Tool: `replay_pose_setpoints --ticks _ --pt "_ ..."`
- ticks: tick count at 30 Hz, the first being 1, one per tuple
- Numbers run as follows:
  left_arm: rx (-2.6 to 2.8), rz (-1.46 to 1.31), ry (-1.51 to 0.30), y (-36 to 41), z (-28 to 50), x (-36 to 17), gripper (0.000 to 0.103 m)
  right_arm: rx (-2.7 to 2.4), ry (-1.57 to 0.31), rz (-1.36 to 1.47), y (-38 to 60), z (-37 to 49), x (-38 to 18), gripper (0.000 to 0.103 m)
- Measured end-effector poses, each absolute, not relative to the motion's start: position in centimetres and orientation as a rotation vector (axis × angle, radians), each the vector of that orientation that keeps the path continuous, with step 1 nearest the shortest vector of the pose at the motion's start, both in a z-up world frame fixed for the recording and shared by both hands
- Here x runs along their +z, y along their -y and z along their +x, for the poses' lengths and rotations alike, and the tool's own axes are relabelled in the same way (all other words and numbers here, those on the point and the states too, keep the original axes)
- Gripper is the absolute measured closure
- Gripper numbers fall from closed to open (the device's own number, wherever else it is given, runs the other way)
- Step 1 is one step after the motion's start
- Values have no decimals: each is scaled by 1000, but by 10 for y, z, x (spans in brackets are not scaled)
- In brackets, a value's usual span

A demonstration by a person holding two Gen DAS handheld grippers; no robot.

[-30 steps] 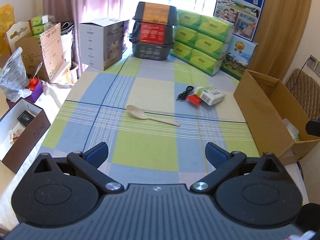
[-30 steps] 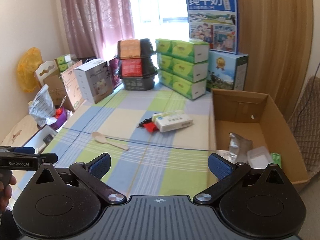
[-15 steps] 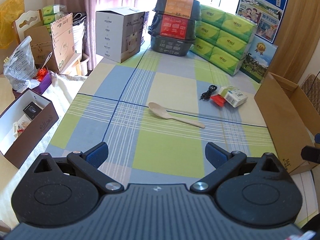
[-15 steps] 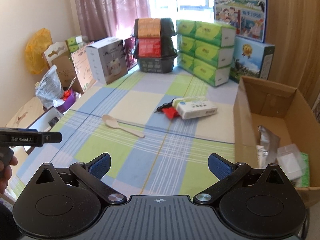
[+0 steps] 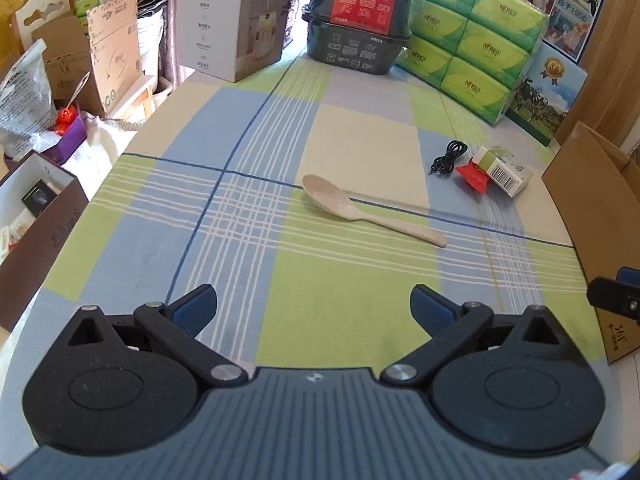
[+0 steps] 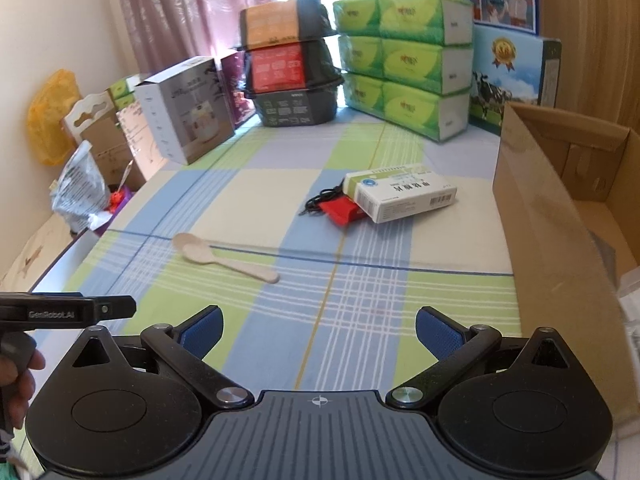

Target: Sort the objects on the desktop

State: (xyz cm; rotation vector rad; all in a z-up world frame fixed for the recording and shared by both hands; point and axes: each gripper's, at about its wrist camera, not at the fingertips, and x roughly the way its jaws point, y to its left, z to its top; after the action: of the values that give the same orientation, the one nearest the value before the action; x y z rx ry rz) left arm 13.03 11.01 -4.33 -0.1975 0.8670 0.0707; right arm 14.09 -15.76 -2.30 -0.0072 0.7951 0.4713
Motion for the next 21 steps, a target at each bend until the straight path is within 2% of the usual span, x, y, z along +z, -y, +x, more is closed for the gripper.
replay_pose_setpoints --ticks 6,9,14,18,21 --pt "57 -211 -862 -114 157 -50 3 447 -829 21 160 161 -41 3" --pt "54 -196 -856 -116 166 -53 5 447 -829 -2 157 168 -45 7" --pt "49 -102 -850 -116 180 -60 14 454 -799 -36 148 182 -47 17" --pt "38 -75 -851 -120 192 -71 26 457 -820 -1 149 199 -51 25" --pt "17 -97 -857 -121 198 -75 29 458 -834 -2 148 206 -55 30"
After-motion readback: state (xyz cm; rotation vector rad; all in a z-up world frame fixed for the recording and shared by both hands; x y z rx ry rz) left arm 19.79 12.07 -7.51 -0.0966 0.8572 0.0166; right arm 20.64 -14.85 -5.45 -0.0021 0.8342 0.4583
